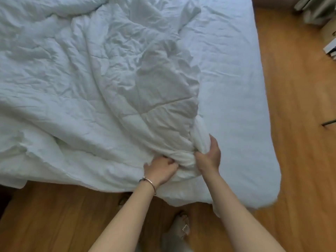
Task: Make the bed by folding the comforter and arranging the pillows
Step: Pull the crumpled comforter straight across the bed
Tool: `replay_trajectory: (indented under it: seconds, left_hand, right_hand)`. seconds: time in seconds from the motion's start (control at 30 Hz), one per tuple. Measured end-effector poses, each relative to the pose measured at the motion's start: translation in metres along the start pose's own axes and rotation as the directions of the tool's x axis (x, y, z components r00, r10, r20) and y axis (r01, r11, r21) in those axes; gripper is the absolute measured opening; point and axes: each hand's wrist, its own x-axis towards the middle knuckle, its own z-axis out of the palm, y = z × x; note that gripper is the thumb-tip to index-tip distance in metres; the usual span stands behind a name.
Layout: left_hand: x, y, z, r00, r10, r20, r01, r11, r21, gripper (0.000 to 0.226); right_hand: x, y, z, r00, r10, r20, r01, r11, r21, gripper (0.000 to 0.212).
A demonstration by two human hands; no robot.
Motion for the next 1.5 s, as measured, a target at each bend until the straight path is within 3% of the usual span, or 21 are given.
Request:
replay_trajectory:
  seconds: [0.07, 0.13, 0.17, 0.23, 0.33, 0.4, 0.5, 0.57, 0.63, 0.73, 0.83, 0.9, 0.97, 1.07, 1.13, 1.2, 1.23, 1.27, 1.33, 1.4, 1.5]
  left_hand:
    - [-0.005, 0.037, 0.022, 0.885, 0.038, -0.464, -0.038, 0.999, 0.01, 0.035]
    - [-0.009, 0.072, 0.04, 0.764, 0.064, -0.642, -0.253, 0.945, -0.207, 0.052]
    - [-0.008, 0.086, 0.047, 0.768, 0.094, -0.633, -0.322, 0.911, -0.256, 0.062]
    - [0.006, 0.102, 0.057, 0.85, 0.145, -0.506, -0.282, 0.937, -0.206, 0.077]
    - [0.03, 0.093, 0.061, 0.959, 0.041, -0.28, -0.07, 0.993, -0.094, 0.093]
    - [0.039, 0.077, 0.066, 0.982, -0.018, -0.187, 0.001, 0.996, -0.092, 0.099]
    - [0.041, 0.058, 0.077, 0.989, -0.035, -0.142, 0.017, 0.992, -0.127, 0.104]
    - [0.04, 0.053, 0.077, 0.986, -0.025, -0.165, 0.0, 0.988, -0.152, 0.11]
    - [0.041, 0.053, 0.073, 0.982, -0.023, -0.187, -0.003, 0.991, -0.136, 0.125]
    - [0.04, 0.069, 0.069, 0.981, -0.034, -0.19, 0.012, 0.993, -0.119, 0.137]
    - [0.044, 0.117, 0.077, 0.973, 0.125, -0.195, -0.128, 0.992, -0.003, 0.114]
    - [0.052, 0.156, 0.086, 0.976, 0.207, -0.065, -0.187, 0.955, 0.232, 0.096]
    - [0.06, 0.178, 0.102, 0.979, 0.117, 0.166, -0.172, 0.913, 0.371, 0.096]
    - [0.058, 0.177, 0.14, 0.923, -0.096, 0.373, -0.103, 0.872, 0.478, 0.104]
    - [0.048, 0.17, 0.176, 0.933, -0.078, 0.35, -0.091, 0.893, 0.441, 0.099]
    - [0.039, 0.167, 0.212, 0.963, 0.019, 0.269, -0.111, 0.937, 0.331, 0.09]
    - [0.037, 0.166, 0.227, 0.97, 0.035, 0.241, -0.11, 0.945, 0.308, 0.088]
    - [0.035, 0.166, 0.242, 0.974, 0.015, 0.226, -0.089, 0.943, 0.32, 0.087]
    - [0.03, 0.17, 0.267, 0.982, -0.078, 0.172, 0.006, 0.923, 0.385, 0.086]
    - [0.026, 0.185, 0.283, 0.989, -0.144, 0.029, 0.123, 0.917, 0.378, 0.082]
    - [0.026, 0.219, 0.301, 0.968, -0.238, -0.083, 0.251, 0.938, 0.237, 0.08]
  right_hand:
    - [-0.024, 0.019, -0.045, 0.986, -0.062, -0.154, 0.043, 0.991, -0.123, 0.06]
    - [-0.045, 0.033, -0.065, 0.987, -0.085, -0.134, 0.045, 0.96, -0.275, 0.054]
    - [-0.05, 0.037, -0.068, 0.998, -0.058, -0.032, 0.044, 0.943, -0.33, 0.05]
    - [-0.038, 0.045, -0.074, 0.987, 0.042, 0.155, 0.0, 0.965, -0.262, 0.038]
    - [0.004, 0.037, -0.093, 0.98, 0.155, 0.123, -0.171, 0.976, 0.135, 0.021]
    - [0.033, 0.033, -0.1, 0.971, 0.178, 0.16, -0.201, 0.969, 0.145, 0.061]
    - [0.063, 0.032, -0.093, 0.871, 0.275, 0.407, -0.381, 0.901, 0.207, 0.123]
    - [0.072, 0.034, -0.089, 0.784, 0.354, 0.51, -0.505, 0.841, 0.193, 0.132]
    - [0.072, 0.033, -0.096, 0.742, 0.374, 0.556, -0.537, 0.828, 0.16, 0.118]
    - [0.059, 0.031, -0.138, 0.861, 0.243, 0.447, -0.322, 0.94, 0.109, 0.068]
    - [0.029, 0.044, -0.214, 0.977, 0.172, 0.126, -0.189, 0.972, 0.138, 0.061]
    - [0.003, 0.069, -0.248, 0.97, 0.225, -0.092, -0.202, 0.957, 0.208, 0.046]
    - [-0.013, 0.099, -0.256, 0.898, 0.415, -0.145, -0.397, 0.907, 0.139, 0.038]
    - [-0.012, 0.128, -0.256, 0.794, 0.573, -0.203, -0.606, 0.773, -0.188, 0.084]
    - [0.011, 0.133, -0.264, 0.866, 0.43, -0.253, -0.499, 0.762, -0.412, 0.115]
    - [0.047, 0.139, -0.27, 0.962, 0.265, -0.068, -0.256, 0.78, -0.571, 0.118]
    - [0.067, 0.143, -0.274, 0.968, 0.234, 0.09, -0.137, 0.794, -0.593, 0.115]
    - [0.087, 0.147, -0.278, 0.934, 0.242, 0.263, -0.042, 0.805, -0.592, 0.108]
    - [0.114, 0.154, -0.289, 0.78, 0.316, 0.54, 0.081, 0.805, -0.588, 0.091]
    - [0.125, 0.161, -0.306, 0.687, 0.363, 0.629, 0.095, 0.814, -0.573, 0.076]
    - [0.12, 0.163, -0.339, 0.705, 0.377, 0.6, 0.062, 0.811, -0.582, 0.062]
